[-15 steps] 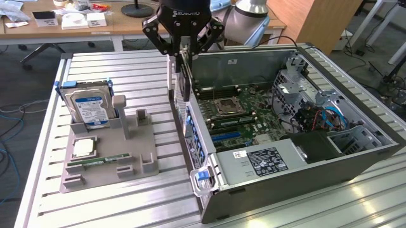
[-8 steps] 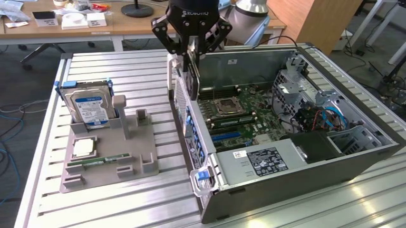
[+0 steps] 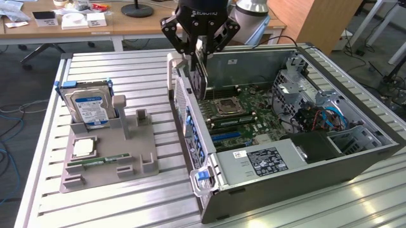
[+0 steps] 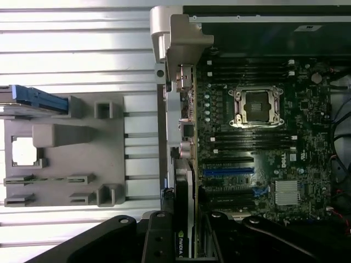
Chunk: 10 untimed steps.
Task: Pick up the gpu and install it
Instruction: 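Pick up the gpu and move the gpu toward the slot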
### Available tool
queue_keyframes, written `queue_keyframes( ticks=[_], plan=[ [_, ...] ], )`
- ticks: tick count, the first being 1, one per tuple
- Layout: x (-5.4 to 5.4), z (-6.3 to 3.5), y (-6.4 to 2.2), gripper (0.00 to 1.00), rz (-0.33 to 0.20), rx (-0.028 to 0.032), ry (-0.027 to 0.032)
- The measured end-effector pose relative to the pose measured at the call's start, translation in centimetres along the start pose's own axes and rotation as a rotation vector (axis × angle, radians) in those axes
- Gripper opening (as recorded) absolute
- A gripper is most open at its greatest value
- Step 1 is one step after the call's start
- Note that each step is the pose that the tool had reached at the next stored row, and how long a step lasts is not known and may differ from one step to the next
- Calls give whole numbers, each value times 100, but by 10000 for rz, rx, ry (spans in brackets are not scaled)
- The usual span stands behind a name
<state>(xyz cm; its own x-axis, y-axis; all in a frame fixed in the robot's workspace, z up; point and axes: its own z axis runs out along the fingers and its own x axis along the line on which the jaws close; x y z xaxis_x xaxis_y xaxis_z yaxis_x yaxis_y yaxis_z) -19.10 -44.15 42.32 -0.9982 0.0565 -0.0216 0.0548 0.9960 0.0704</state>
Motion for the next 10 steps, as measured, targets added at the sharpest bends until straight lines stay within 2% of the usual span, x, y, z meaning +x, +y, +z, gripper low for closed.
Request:
queue_keyframes(
  ticks=[10],
  plan=[
    [-208,5,12,27,0,-13,1]
  ],
)
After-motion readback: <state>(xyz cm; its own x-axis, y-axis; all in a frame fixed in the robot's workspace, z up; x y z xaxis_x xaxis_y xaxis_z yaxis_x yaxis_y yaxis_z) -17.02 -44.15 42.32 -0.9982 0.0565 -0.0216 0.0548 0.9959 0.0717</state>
